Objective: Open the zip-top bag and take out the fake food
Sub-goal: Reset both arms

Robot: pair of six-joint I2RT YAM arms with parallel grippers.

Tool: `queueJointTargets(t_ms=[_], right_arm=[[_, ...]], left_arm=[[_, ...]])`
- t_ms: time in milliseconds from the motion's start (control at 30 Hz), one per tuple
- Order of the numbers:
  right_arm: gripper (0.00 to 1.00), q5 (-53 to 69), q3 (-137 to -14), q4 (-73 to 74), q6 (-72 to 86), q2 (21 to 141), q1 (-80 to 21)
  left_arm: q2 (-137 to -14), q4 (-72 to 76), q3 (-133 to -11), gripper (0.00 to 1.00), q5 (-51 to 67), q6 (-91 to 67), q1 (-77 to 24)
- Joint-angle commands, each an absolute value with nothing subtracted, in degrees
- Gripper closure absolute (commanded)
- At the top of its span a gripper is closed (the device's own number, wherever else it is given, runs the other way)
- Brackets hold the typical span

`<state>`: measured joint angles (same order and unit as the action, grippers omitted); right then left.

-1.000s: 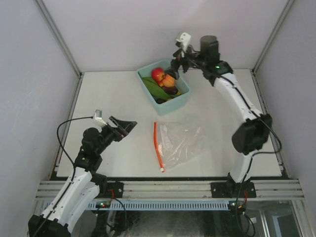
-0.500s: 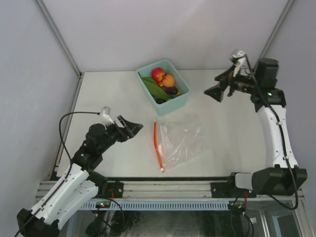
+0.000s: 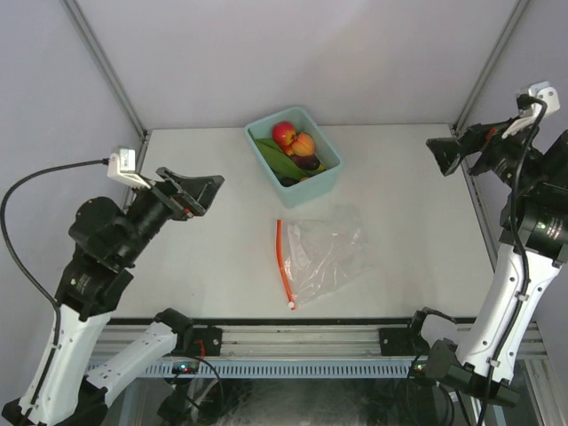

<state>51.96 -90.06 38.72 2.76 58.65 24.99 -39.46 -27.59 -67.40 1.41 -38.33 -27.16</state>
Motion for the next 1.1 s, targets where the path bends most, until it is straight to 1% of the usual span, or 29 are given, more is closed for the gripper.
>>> queueJointTargets(t_ms=[0, 100, 233, 267, 367, 600, 1067], right_arm=[[0.0, 44.73, -98.07, 39.49, 10.16, 59.5, 23.0], [0.0, 39.33, -103.29, 39.24, 12.73, 60.35, 19.16], [0.0, 31.12, -110.14, 43.49, 9.92, 62.25, 9.01], [0.0, 30.99, -111.01, 43.84, 9.7, 62.36, 8.18], [0.0, 33.45, -111.67, 44.37, 9.3, 62.35, 8.16], [0.0, 29.04, -111.68, 46.02, 7.29, 62.14, 7.05], [0.0, 29.7, -109.99, 46.14, 7.07, 61.81, 6.46]], left_arm=[[-42.25, -36.16, -77.55, 0.0, -0.43, -34.48, -27.35], [-42.69, -38.78, -82.43, 0.0, -1.64, -34.09, -27.34], [-42.8, -41.21, -87.44, 0.0, -2.64, -33.68, -27.38], [-42.79, -41.85, -88.59, 0.0, -2.88, -33.37, -27.38], [-42.8, -43.91, -91.89, 0.0, -4.15, -32.43, -27.39], [-43.31, -46.39, -96.73, 0.0, -5.52, -30.89, -27.37], [-40.63, -46.58, -92.91, 0.0, -7.87, -31.19, -27.34]])
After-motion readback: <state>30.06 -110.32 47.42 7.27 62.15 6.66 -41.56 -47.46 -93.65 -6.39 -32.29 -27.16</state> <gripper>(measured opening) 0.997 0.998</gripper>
